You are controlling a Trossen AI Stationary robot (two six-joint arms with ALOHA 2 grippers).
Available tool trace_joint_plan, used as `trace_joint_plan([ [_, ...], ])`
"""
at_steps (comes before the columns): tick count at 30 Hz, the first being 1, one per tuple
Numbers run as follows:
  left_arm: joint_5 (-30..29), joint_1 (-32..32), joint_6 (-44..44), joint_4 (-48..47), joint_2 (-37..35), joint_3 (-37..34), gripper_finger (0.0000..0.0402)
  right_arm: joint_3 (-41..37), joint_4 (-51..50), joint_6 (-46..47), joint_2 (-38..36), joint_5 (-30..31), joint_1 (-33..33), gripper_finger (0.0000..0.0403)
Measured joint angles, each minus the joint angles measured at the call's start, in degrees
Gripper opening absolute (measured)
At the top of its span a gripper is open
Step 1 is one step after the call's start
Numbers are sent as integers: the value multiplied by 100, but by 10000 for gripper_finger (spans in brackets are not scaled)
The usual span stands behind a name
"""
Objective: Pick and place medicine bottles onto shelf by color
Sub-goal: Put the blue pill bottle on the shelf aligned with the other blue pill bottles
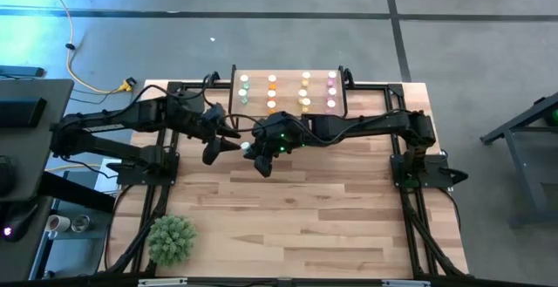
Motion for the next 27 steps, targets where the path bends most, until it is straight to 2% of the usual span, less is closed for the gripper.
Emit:
trace_joint_plan([
  [4, 206, -6, 53, 271, 116, 0, 195, 0, -74, 45, 0, 2, 0, 80],
  [27, 104, -105, 149, 649, 392, 4, 194, 0, 81, 92, -2, 5, 0, 87],
])
